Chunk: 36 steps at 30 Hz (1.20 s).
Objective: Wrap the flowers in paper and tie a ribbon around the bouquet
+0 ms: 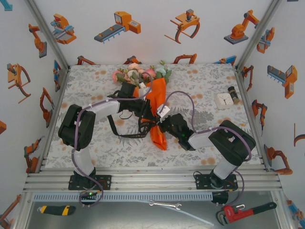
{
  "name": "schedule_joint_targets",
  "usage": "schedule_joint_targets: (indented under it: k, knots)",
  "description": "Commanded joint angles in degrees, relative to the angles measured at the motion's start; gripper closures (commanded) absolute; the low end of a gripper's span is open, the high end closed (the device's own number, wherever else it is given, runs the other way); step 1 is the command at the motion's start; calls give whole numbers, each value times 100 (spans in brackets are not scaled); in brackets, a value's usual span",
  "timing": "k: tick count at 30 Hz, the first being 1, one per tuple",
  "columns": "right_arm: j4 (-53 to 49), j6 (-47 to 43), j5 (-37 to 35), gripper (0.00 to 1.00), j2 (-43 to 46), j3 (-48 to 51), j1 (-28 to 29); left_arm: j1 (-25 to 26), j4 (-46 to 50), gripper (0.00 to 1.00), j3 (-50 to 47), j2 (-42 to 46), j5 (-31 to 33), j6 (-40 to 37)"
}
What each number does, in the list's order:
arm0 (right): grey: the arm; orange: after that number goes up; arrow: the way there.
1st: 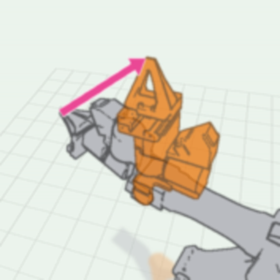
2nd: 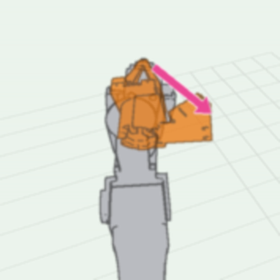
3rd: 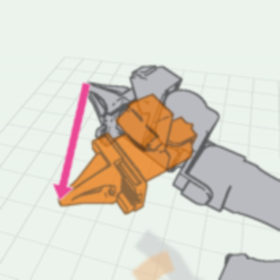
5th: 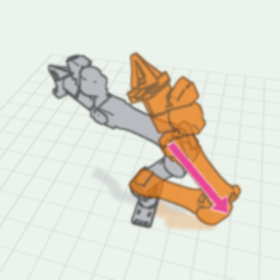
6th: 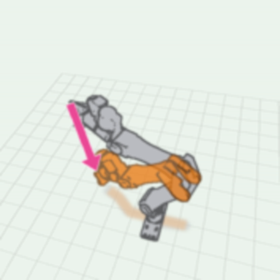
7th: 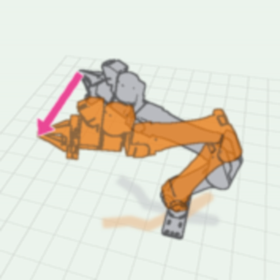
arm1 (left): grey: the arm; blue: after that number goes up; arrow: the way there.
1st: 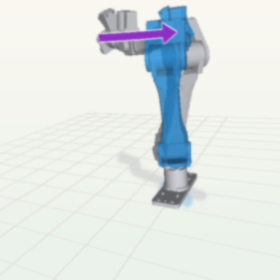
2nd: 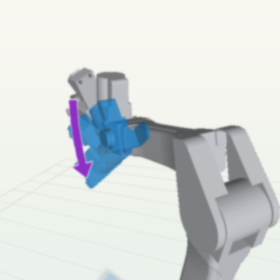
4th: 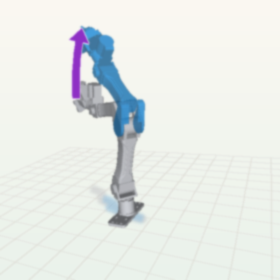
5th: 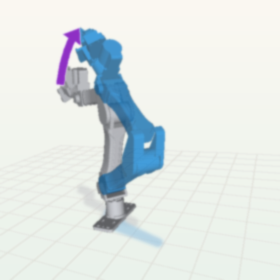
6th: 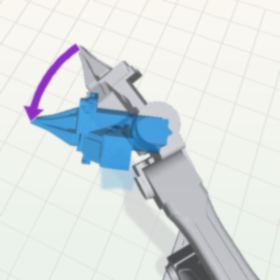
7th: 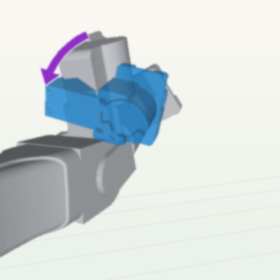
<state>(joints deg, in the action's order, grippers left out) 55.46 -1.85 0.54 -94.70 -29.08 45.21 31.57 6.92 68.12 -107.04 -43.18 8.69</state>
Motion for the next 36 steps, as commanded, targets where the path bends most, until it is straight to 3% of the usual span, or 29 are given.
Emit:
schedule_joint_targets:
  k: [1,9,11,16,19,21,28,36]
  knots:
    - [327,-67,17,100,118,-1,-5,123,68,64,-62,-165,110,-201]
    - [325,-23,65,100,118,33,-9,182,20,94,-83,-89,553,-180]
    - [326,6,119,93,135,63,-16,178,-90,100,-129,-22,614,-108]
    - [287,99,199,79,339,277,-12,166,-248,100,-263,199,1030,31]
    - [122,257,267,61,652,451,-13,173,-368,100,-379,357,1339,83]
    - [-130,444,354,55,998,546,-12,168,-432,100,-430,449,1495,137]
    - [-2407,1347,570,52,2014,-196,-318,227,-695,100,-576,664,2207,319]
    - [-4413,2375,1393,60,1131,-2016,-1049,261,-1802,100,-953,761,2394,1418]
